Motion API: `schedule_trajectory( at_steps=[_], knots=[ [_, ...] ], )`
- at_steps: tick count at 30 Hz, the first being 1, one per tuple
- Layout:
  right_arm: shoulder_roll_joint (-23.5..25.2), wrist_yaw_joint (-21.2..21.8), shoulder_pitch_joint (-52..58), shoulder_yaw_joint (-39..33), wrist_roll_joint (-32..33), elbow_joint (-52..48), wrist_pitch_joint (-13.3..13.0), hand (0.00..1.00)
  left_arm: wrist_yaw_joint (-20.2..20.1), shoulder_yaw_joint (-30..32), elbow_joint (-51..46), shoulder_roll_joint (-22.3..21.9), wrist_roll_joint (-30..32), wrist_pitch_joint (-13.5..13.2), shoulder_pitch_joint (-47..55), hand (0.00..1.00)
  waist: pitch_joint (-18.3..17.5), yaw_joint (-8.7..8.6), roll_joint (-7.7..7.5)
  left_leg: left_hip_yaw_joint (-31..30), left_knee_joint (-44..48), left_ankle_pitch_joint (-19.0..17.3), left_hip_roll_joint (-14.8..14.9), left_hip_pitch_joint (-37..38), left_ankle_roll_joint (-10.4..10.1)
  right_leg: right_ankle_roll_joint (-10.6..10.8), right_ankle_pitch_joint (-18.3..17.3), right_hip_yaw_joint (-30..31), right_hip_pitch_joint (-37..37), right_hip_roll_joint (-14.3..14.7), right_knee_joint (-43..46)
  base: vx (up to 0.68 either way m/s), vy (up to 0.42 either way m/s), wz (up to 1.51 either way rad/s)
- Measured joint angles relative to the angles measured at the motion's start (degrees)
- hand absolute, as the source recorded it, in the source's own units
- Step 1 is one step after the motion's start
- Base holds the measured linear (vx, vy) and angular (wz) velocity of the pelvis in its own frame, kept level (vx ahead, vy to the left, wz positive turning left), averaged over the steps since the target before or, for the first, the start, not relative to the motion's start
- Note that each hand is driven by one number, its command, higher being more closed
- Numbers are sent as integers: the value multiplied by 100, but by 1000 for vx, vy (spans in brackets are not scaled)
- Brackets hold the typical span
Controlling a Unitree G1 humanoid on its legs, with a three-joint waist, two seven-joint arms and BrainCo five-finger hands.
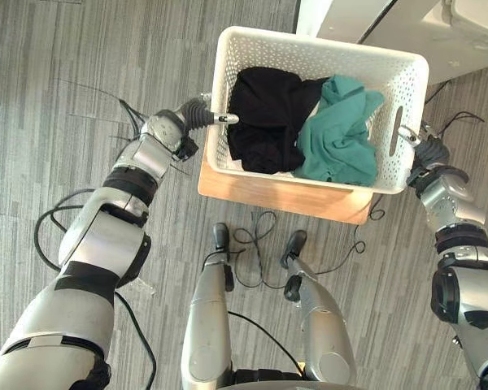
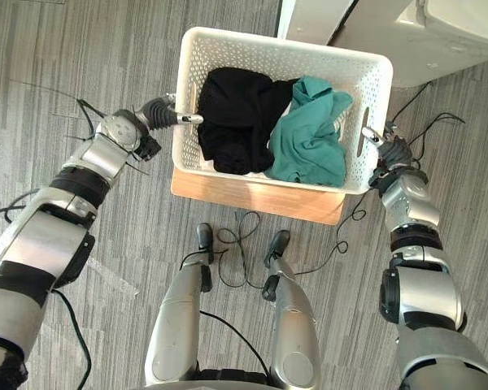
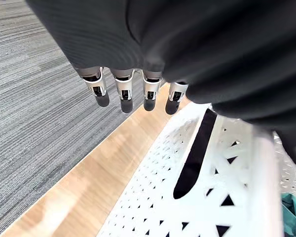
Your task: Pick up the laundry basket with both hands and put the clothes into the washing machine.
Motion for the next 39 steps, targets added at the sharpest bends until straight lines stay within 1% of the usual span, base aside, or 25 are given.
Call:
schedule_trajectory(
  at_steps=[2,3,5,6,9,12,14,16,19,20,23,26,28,29,30,31,32,33,34,36,37,38,39],
  knots=[
    [-39,66,-177,290,0,168,-4,0,-3,-105,14,50,5,1,-99,0,2,-4,3,7,-123,86,7,-3,-1,-27,19,-7,-54,18,-11,-25,-37,-1],
    [-46,87,-277,487,-5,253,-2,0,-7,-139,78,56,9,-3,-153,0,1,-1,3,7,-147,115,24,-20,-40,-44,31,-3,-85,34,-13,-28,-42,-5],
    [-46,148,-414,699,-5,389,-2,0,-10,-139,158,103,8,-27,-183,0,2,4,3,16,-151,128,66,-41,-26,-65,46,13,-119,68,-20,-20,-32,-9],
    [-46,164,-457,817,-12,404,-2,0,-13,-150,203,138,14,-54,-210,0,2,8,3,24,-158,143,99,-59,-23,-113,81,11,-123,106,-71,-17,-34,-6],
    [-64,179,-553,905,-48,442,-5,0,-107,-392,210,256,141,-65,-375,0,2,2,3,38,-299,231,124,-68,-5,-155,119,-18,-150,154,-145,-8,-25,0],
    [-93,188,-625,1006,-169,485,-10,0,-120,-598,209,353,224,-107,-435,0,1,6,3,71,-306,235,153,-68,-7,-166,150,0,-150,187,-189,17,-20,-5],
    [-134,189,-629,1010,-368,485,-12,0,-127,-774,209,375,233,-109,-505,0,1,14,3,70,-304,238,160,-72,-4,-166,150,-5,-150,193,-189,34,-14,0],
    [-211,204,-661,1102,-708,485,-11,0,-128,-975,205,396,335,-118,-586,0,1,10,3,72,-294,238,160,-77,-3,-166,150,-5,-150,192,-190,36,-7,0],
    [-247,219,-683,1131,-850,486,-11,0,-121,-1173,204,429,488,-127,-671,0,1,13,3,76,-289,238,164,-78,-3,-166,150,-3,-151,195,-191,10,-1,0],
    [-247,211,-686,1131,-877,477,-11,0,-116,-1233,201,440,633,-151,-710,100,1,12,2,79,-289,238,165,-79,-3,-166,150,-1,-153,195,-191,0,0,0],
    [-281,158,-682,1113,-971,328,-13,0,-106,-1282,67,565,722,-208,-729,100,1,11,2,100,-275,238,174,-140,-3,-161,162,16,-217,197,-190,26,-7,-4],
    [-295,134,-620,1004,-1018,38,2,0,-76,-1388,-305,809,728,-202,-696,100,2,18,2,126,-235,238,189,-218,-3,-170,194,36,-288,211,-212,22,-7,-5],
    [-337,118,-499,891,-1236,-320,88,0,33,-1372,-710,1023,728,-200,-480,100,2,21,2,154,-229,238,192,-227,-3,-169,197,68,-315,212,-212,49,-12,-6],
    [-367,104,-434,862,-1323,-455,131,0,41,-1364,-777,1042,729,-198,-444,100,2,24,2,158,-227,238,195,-226,-3,-169,197,69,-314,213,-212,60,-16,-3],
    [-415,27,-290,809,-1578,-771,221,0,48,-1244,-968,1082,733,-174,-323,100,2,28,2,160,-226,238,203,-226,-3,-169,197,67,-314,219,-212,52,-16,-1],
    [-418,-21,-142,666,-1921,-1204,353,100,96,-1008,-1187,1092,784,-137,-143,100,2,30,2,161,-226,238,208,-226,-3,-168,197,66,-315,222,-213,52,-17,-1],
    [-418,-38,-71,615,-2010,-1438,402,100,135,-861,-1312,1089,800,-107,-26,100,2,30,3,161,-226,237,210,-225,-4,-168,197,68,-315,222,-213,52,-16,-1],
    [-415,-70,97,480,-2301,-2015,485,100,198,-569,-1581,1068,882,-57,209,100,2,36,3,164,-226,237,212,-223,-4,-167,196,69,-315,222,-216,61,-17,-1],
    [-396,-111,341,219,-2625,-2807,566,100,309,-161,-1958,980,913,32,533,100,2,58,3,170,-226,237,212,-223,-4,-164,194,69,-315,221,-217,59,-15,0],
    [-388,-236,512,-63,-2866,-3297,658,100,407,109,-2157,883,958,111,753,100,2,86,3,172,-226,237,212,-222,-4,-161,192,67,-315,220,-216,45,-9,1],
    [-390,-343,723,-405,-3218,-3739,775,100,525,377,-2410,746,1060,249,962,100,2,140,3,175,-226,237,211,-220,-4,-156,189,67,-315,219,-215,33,-6,0],
    [-385,-380,817,-485,-3329,-3910,817,100,556,493,-2552,704,1113,302,1063,100,2,156,3,176,-226,237,211,-220,-4,-154,187,67,-315,219,-215,48,-11,0],
    [-346,-415,1008,-638,-3507,-4273,900,100,624,769,-2847,631,1148,363,1279,100,2,170,3,179,-227,237,210,-218,-4,-146,181,69,-315,218,-214,38,-11,0]
  ],
)
